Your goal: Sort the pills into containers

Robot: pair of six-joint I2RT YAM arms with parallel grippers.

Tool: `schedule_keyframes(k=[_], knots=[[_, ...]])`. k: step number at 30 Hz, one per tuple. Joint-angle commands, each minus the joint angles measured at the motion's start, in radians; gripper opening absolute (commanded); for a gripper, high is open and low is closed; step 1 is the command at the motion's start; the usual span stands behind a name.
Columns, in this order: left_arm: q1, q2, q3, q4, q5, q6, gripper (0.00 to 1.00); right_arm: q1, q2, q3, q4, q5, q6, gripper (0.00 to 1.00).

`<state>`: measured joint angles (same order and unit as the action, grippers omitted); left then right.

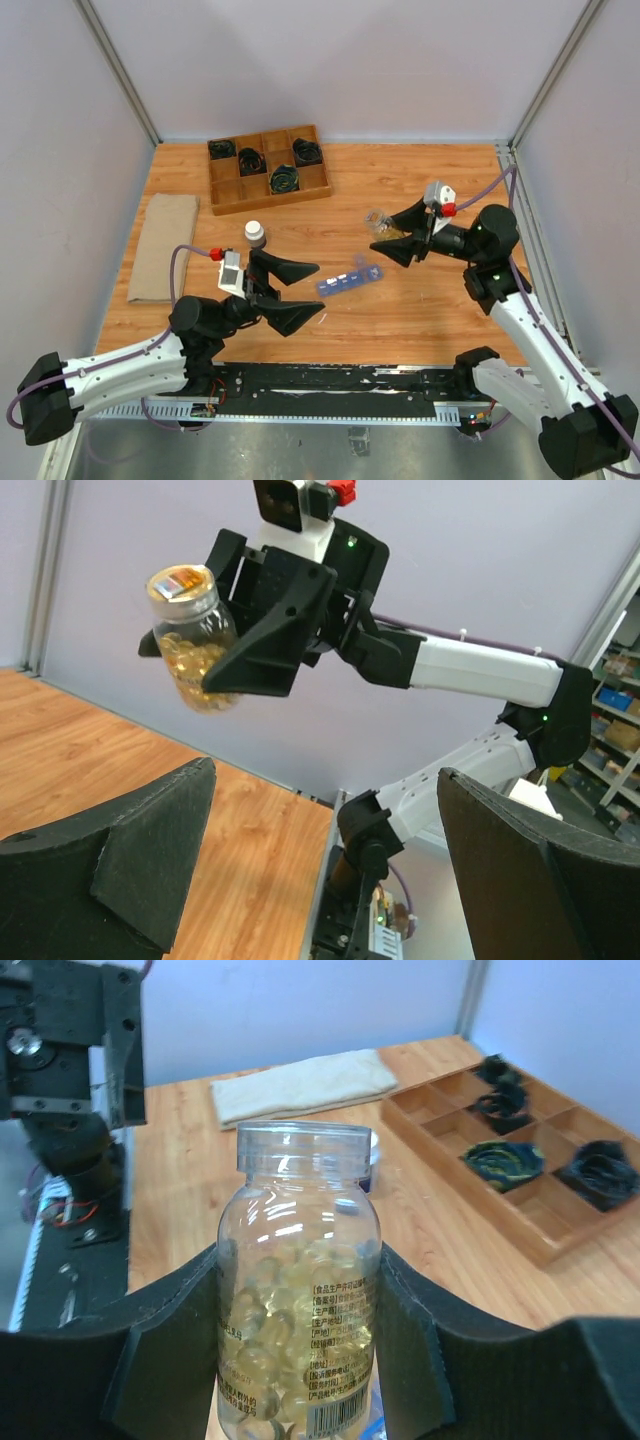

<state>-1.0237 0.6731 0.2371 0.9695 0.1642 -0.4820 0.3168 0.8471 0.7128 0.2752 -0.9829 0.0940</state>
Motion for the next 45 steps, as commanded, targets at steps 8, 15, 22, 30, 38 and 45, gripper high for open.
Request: schedule_keyframes(k=[8, 15, 22, 30, 38, 45], knots=[[-0.009, -0.02, 0.021, -0.017, -0.187, -0.095, 0.97, 0.089, 0.021, -0.033, -0.013, -0.059, -0.137, 0.01], [-0.007, 0.047, 0.107, -0.08, -0.187, -0.079, 0.96, 0.073, -0.037, -0.086, 0.065, -0.067, -0.072, 0.01], [-0.009, 0.184, 0.247, -0.111, -0.168, -0.081, 0.88, 0.054, -0.021, -0.045, -0.041, -0.087, -0.138, 0.01], [-0.009, 0.296, 0.378, -0.276, -0.259, -0.022, 0.85, 0.053, -0.023, -0.021, -0.157, -0.117, -0.264, 0.01], [-0.006, 0.349, 0.54, -0.585, -0.086, 0.183, 0.84, 0.051, -0.028, 0.001, -0.214, -0.196, -0.323, 0.01], [-0.003, 0.378, 0.59, -0.646, 0.007, 0.175, 0.85, 0.047, -0.028, 0.004, -0.214, -0.221, -0.325, 0.01]])
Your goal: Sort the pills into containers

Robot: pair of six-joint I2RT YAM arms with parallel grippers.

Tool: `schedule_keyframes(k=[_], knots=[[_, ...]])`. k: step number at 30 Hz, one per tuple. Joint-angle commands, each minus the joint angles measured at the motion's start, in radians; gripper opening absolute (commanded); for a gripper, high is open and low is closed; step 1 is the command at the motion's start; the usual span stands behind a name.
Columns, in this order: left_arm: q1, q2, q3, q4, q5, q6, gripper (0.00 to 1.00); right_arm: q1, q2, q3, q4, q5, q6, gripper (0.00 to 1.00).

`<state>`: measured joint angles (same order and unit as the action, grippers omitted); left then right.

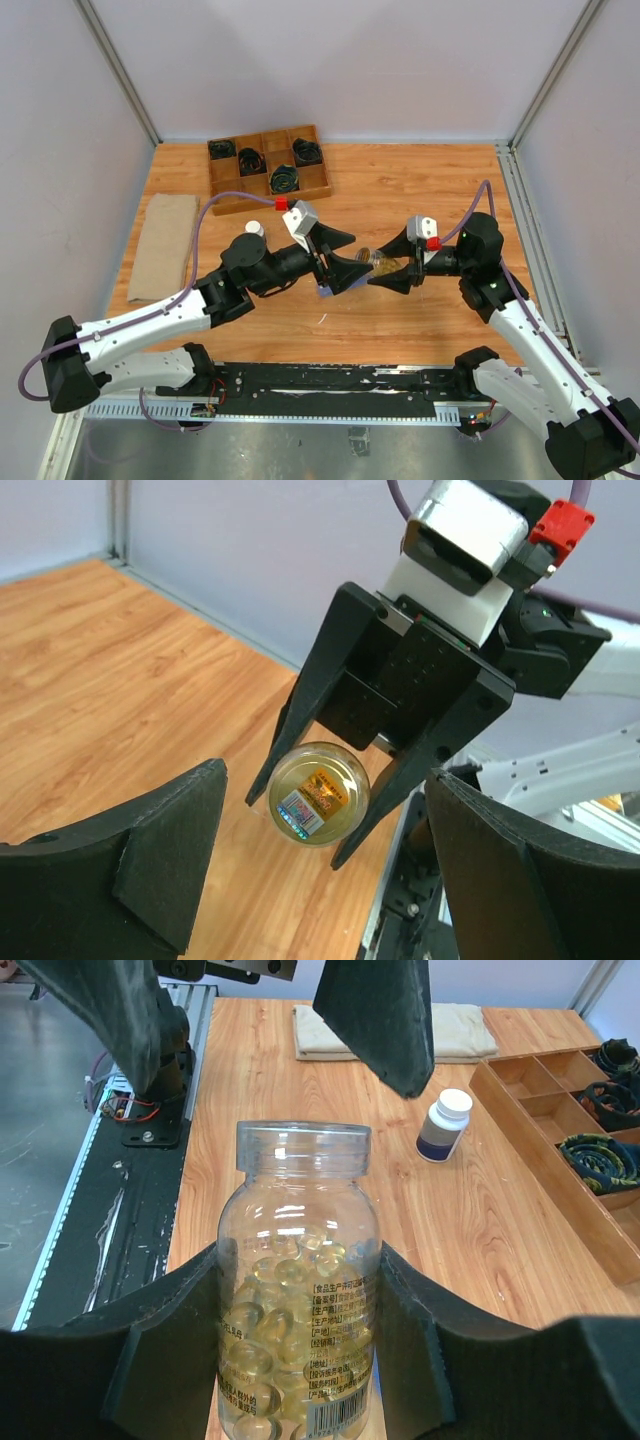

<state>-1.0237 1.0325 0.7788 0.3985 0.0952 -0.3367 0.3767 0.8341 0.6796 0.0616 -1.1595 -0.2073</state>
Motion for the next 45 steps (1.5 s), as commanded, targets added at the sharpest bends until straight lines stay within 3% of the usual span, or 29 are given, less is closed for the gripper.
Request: schedule_keyframes(k=[1, 10, 16, 22, 27, 32, 35, 41, 45], knots=[[-0.002, 0.023, 0.057, -0.087, 0.075, 0.028, 0.85, -0.013, -0.015, 0.037, -0.001, -0.051, -0.024, 0.01], [0.065, 0.059, 0.09, -0.129, 0.223, -0.037, 0.75, -0.014, -0.014, 0.037, -0.002, -0.055, -0.024, 0.01], [0.065, 0.073, 0.102, -0.143, 0.211, -0.057, 0.71, -0.014, -0.007, 0.038, -0.001, -0.053, -0.021, 0.01], [0.066, 0.084, 0.112, -0.154, 0.172, -0.079, 0.58, -0.015, -0.001, 0.038, -0.002, -0.041, -0.019, 0.01], [0.065, 0.09, 0.095, -0.129, 0.15, -0.108, 0.4, -0.014, 0.005, 0.038, -0.003, -0.032, -0.018, 0.0], [0.066, 0.085, 0.056, -0.065, 0.125, -0.179, 0.11, -0.014, 0.011, 0.037, -0.007, -0.011, -0.021, 0.01], [0.065, 0.07, 0.015, -0.008, 0.074, -0.288, 0.01, -0.015, 0.017, 0.036, -0.015, 0.013, -0.03, 0.01], [0.053, 0.047, -0.039, 0.001, -0.035, -0.58, 0.0, -0.014, 0.028, 0.038, -0.024, 0.031, -0.039, 0.01], [0.024, 0.026, -0.042, 0.0, -0.081, -0.609, 0.0, -0.015, 0.037, 0.037, -0.023, 0.035, -0.039, 0.01]])
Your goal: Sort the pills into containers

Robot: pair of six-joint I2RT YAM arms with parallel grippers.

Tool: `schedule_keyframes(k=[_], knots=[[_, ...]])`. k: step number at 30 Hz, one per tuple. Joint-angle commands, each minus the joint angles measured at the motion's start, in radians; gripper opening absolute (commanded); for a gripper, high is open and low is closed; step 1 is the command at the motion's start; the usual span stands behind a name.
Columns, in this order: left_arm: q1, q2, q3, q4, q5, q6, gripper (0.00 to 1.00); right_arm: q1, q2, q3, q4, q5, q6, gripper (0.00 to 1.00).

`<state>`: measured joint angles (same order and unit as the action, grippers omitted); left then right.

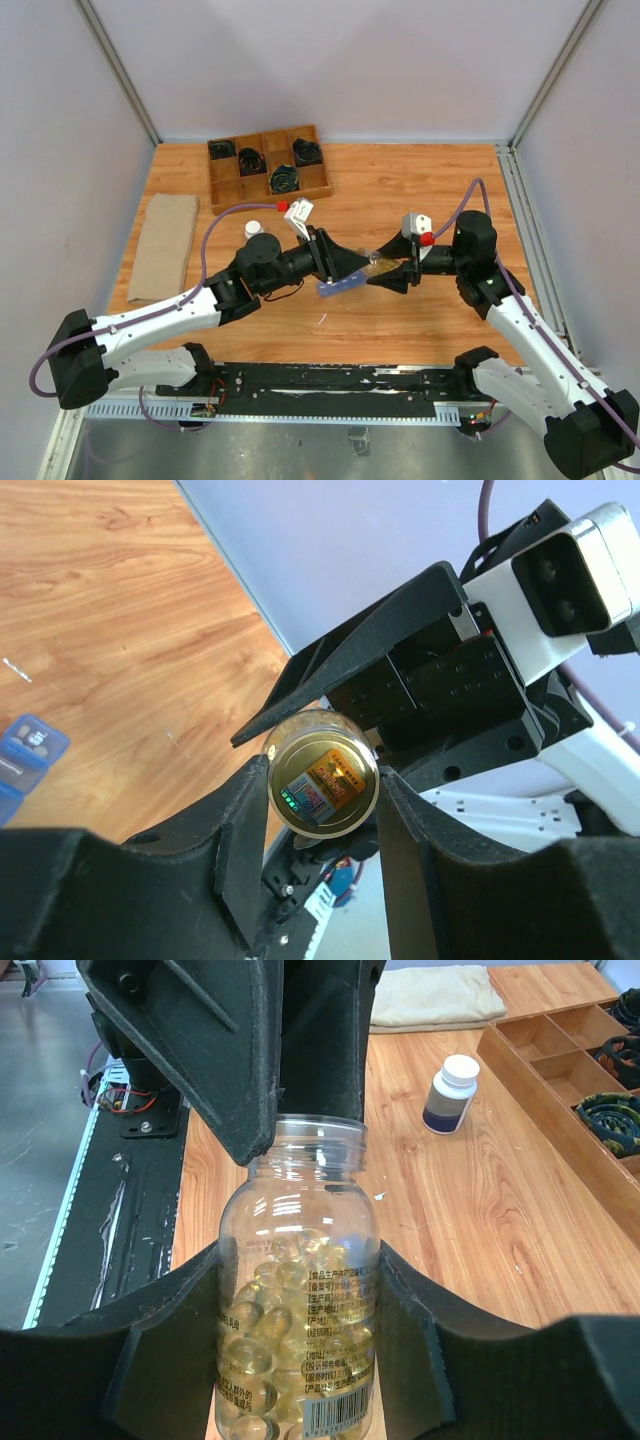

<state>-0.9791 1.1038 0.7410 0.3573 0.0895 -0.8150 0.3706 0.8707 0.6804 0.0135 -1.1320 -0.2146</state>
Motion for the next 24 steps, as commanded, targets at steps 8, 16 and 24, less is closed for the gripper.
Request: schedule_keyframes(k=[8, 16, 24], knots=[[-0.025, -0.013, 0.007, 0.033, -0.045, -0.113, 0.32, -0.009, 0.004, 0.035, 0.024, 0.008, -0.032, 0.01], [-0.025, -0.067, -0.03, 0.017, -0.068, -0.074, 0.74, -0.01, 0.004, 0.034, 0.024, -0.013, -0.032, 0.01], [-0.025, -0.195, -0.171, 0.031, -0.045, 0.121, 0.82, -0.013, 0.002, 0.031, 0.025, -0.058, -0.041, 0.01]])
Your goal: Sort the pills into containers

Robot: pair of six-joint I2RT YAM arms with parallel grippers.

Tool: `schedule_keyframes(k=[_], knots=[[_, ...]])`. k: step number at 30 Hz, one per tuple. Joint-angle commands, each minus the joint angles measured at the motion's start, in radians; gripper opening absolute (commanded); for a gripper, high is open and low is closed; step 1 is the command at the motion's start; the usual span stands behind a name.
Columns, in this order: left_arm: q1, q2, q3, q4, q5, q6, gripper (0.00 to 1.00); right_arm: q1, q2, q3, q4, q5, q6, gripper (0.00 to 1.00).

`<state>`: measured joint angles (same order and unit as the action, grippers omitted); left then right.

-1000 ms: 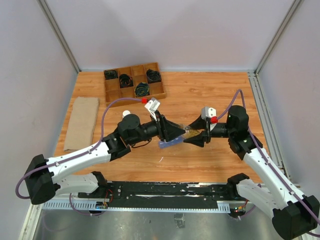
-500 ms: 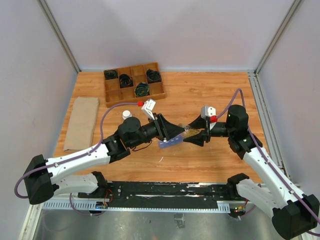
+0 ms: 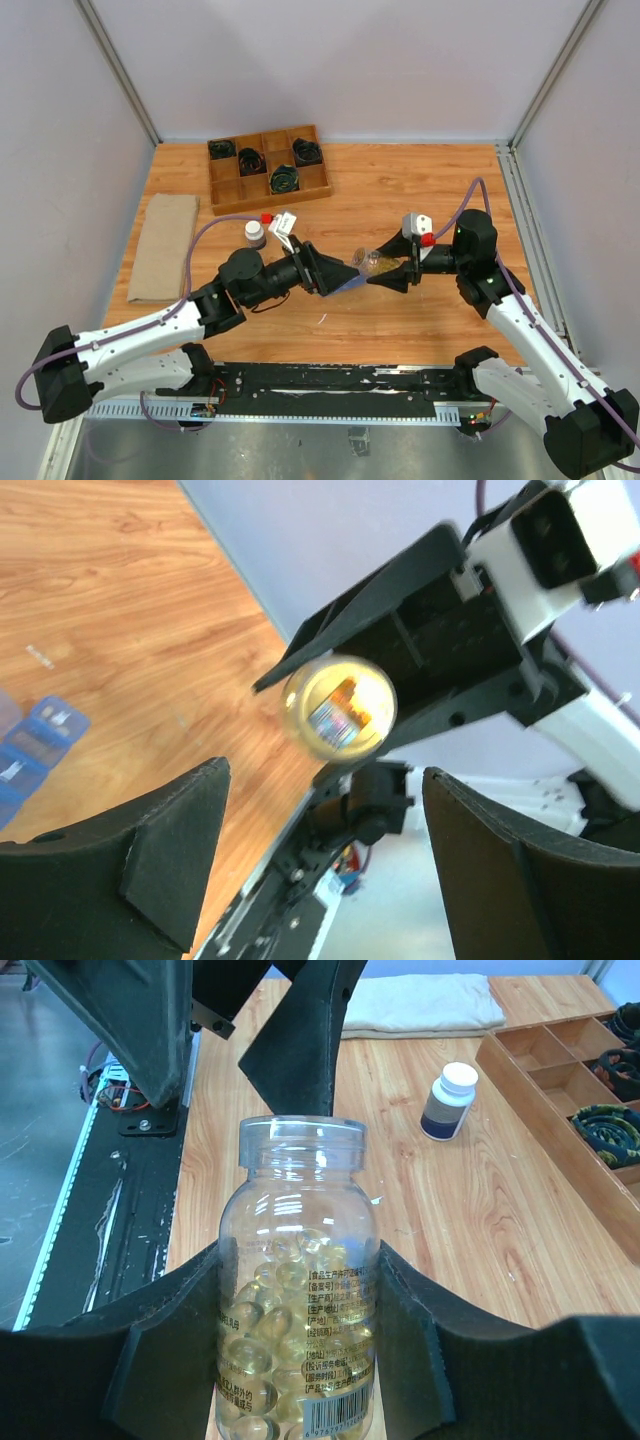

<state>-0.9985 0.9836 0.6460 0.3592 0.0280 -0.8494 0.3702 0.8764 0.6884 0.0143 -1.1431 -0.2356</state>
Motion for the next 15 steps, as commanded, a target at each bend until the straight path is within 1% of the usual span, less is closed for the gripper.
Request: schedule_keyframes(k=[1, 3, 4, 7, 9, 11, 15], knots=[[-0.005, -0.112, -0.102, 0.042, 0.048, 0.217, 0.85, -0.013, -0.006, 0.023, 0.024, -0.06, -0.024, 0.0], [-0.006, -0.178, -0.163, 0.111, 0.14, 0.363, 0.88, -0.014, -0.011, 0.022, 0.024, -0.086, -0.033, 0.01], [-0.005, -0.212, -0.191, 0.147, 0.193, 0.425, 0.91, -0.014, -0.012, 0.02, 0.023, -0.099, -0.036, 0.01], [-0.006, -0.302, -0.249, 0.244, 0.245, 0.62, 0.99, -0.014, -0.019, 0.02, 0.017, -0.135, -0.052, 0.0], [-0.005, -0.335, -0.273, 0.286, 0.273, 0.754, 0.99, -0.015, -0.022, 0.019, 0.014, -0.151, -0.06, 0.01], [-0.005, -0.341, -0.293, 0.344, 0.318, 0.854, 0.99, -0.016, -0.024, 0.02, 0.004, -0.17, -0.077, 0.01], [-0.006, -0.294, -0.298, 0.449, 0.464, 0.972, 0.99, -0.016, -0.022, 0.023, -0.012, -0.202, -0.099, 0.01]])
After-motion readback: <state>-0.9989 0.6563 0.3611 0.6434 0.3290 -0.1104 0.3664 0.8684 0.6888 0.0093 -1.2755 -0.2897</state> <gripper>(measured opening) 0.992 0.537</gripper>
